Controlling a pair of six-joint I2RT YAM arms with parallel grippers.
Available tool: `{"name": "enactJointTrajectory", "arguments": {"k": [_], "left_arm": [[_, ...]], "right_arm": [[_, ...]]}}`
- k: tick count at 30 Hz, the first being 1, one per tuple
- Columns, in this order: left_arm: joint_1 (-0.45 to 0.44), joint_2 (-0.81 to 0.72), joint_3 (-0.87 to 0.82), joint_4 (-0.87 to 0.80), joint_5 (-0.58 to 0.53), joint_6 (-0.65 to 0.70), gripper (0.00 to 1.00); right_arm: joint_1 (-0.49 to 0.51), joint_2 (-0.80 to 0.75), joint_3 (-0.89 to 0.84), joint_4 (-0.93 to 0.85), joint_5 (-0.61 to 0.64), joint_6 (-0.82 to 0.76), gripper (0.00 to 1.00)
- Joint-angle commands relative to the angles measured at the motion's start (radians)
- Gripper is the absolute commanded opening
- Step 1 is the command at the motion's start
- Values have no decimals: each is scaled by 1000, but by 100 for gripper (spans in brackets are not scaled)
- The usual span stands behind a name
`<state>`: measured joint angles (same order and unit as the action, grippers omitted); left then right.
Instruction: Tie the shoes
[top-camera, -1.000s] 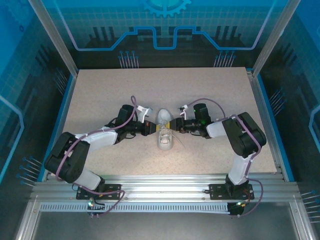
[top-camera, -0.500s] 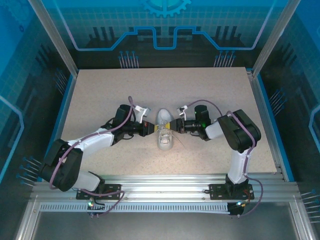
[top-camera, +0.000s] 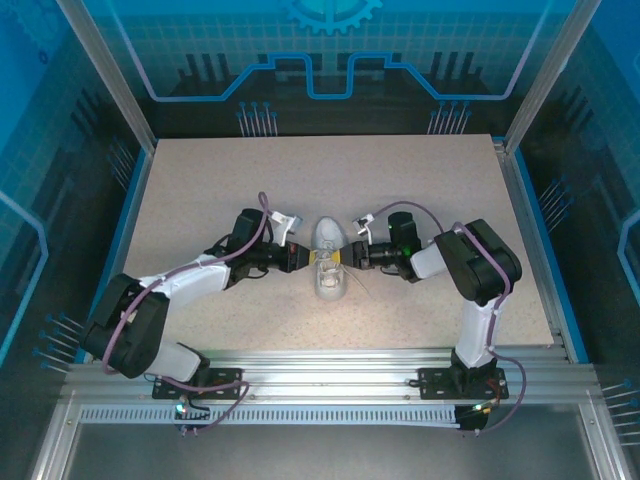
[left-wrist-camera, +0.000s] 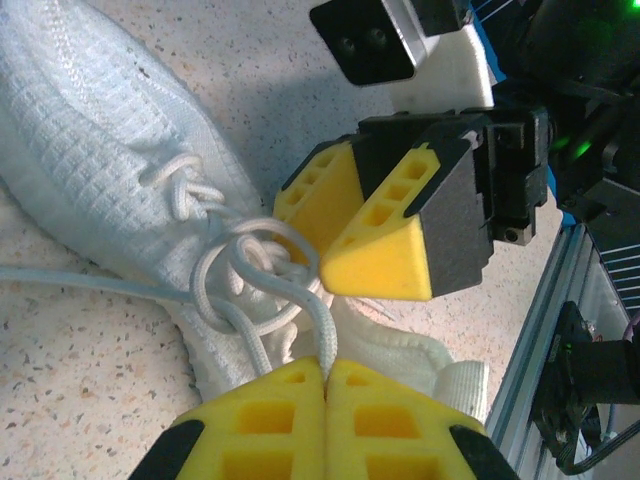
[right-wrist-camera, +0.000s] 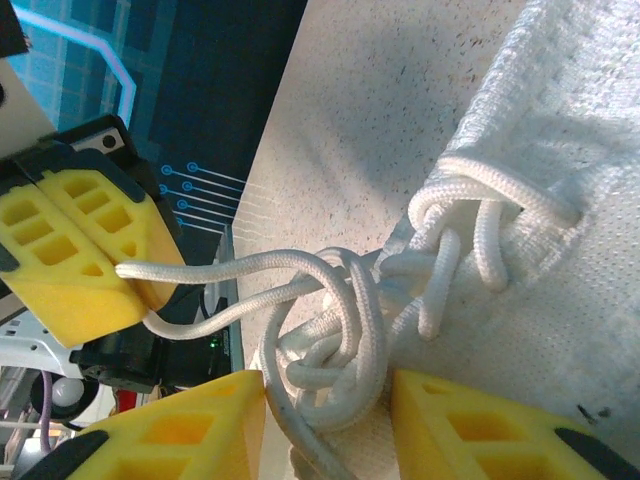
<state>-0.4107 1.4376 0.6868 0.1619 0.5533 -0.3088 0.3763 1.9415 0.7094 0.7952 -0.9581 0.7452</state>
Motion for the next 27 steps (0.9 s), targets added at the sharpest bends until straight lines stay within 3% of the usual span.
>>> {"name": "enactJointTrajectory", "arguments": {"k": [1,8,14,27], "left_arm": [[-7,11,31,-7,4,10,0],[-8,11,31,-14,12,17,0],[-11,-1,6,4,14,16,0],[-60,15,-81,173,29,9,0]], "right_arm": [[19,-23,25,-84,11,-77,35],[30,-64,19,-88,78,-83,7],[33,-129,-16,-79,175,-78,3],[80,-259,-42,-261,427,-166,2]]}}
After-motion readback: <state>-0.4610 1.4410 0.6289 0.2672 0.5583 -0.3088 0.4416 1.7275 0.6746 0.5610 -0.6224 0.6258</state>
